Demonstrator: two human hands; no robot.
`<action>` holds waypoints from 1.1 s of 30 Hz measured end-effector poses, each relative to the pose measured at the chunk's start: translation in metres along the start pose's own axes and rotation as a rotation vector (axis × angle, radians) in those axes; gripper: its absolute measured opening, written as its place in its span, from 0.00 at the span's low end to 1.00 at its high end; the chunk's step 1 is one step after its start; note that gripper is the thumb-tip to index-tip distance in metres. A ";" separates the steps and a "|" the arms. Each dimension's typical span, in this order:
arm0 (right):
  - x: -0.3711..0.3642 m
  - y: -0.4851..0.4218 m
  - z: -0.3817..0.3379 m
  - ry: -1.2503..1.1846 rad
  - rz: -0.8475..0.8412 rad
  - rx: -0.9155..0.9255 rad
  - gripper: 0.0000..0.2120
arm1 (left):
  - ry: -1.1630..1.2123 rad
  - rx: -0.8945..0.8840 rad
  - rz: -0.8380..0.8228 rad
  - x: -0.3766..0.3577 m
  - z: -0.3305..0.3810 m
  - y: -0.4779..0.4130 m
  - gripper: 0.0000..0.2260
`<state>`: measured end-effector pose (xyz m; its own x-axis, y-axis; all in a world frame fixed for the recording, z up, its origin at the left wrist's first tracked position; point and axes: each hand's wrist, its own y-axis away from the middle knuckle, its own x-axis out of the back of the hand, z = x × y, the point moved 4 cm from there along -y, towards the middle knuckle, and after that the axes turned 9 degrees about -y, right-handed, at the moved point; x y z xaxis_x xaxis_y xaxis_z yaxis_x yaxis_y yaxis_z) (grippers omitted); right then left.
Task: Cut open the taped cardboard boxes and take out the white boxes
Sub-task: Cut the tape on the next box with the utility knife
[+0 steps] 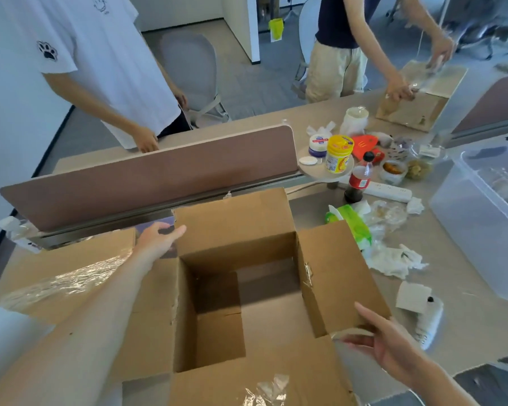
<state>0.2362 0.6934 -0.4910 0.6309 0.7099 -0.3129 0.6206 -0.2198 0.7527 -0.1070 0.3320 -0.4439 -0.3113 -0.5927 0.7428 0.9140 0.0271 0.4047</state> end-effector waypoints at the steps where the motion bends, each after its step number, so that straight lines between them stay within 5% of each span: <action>1: -0.004 0.000 0.005 -0.040 -0.005 -0.008 0.23 | 0.037 -0.003 -0.014 -0.001 0.001 -0.006 0.36; 7: -0.024 -0.009 0.017 0.080 0.054 0.072 0.24 | 0.154 -0.049 -0.060 -0.012 0.019 -0.021 0.20; 17: -0.039 0.001 -0.048 0.248 0.074 0.294 0.27 | 0.306 -0.211 -0.031 0.023 0.079 0.021 0.07; 24: -0.036 0.009 -0.101 0.365 0.030 0.371 0.22 | 0.239 -0.255 0.185 0.084 0.085 0.015 0.41; 29: -0.057 0.007 -0.115 0.326 -0.048 0.387 0.22 | 0.254 -0.241 0.068 0.063 0.120 0.061 0.35; 33: -0.087 0.008 -0.129 0.148 -0.085 0.395 0.20 | 0.186 -0.336 -0.071 0.030 0.155 0.102 0.19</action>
<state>0.1268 0.7161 -0.3834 0.5144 0.8185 -0.2558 0.8161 -0.3756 0.4392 -0.0631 0.4416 -0.2982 -0.3525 -0.7206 0.5971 0.9358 -0.2661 0.2314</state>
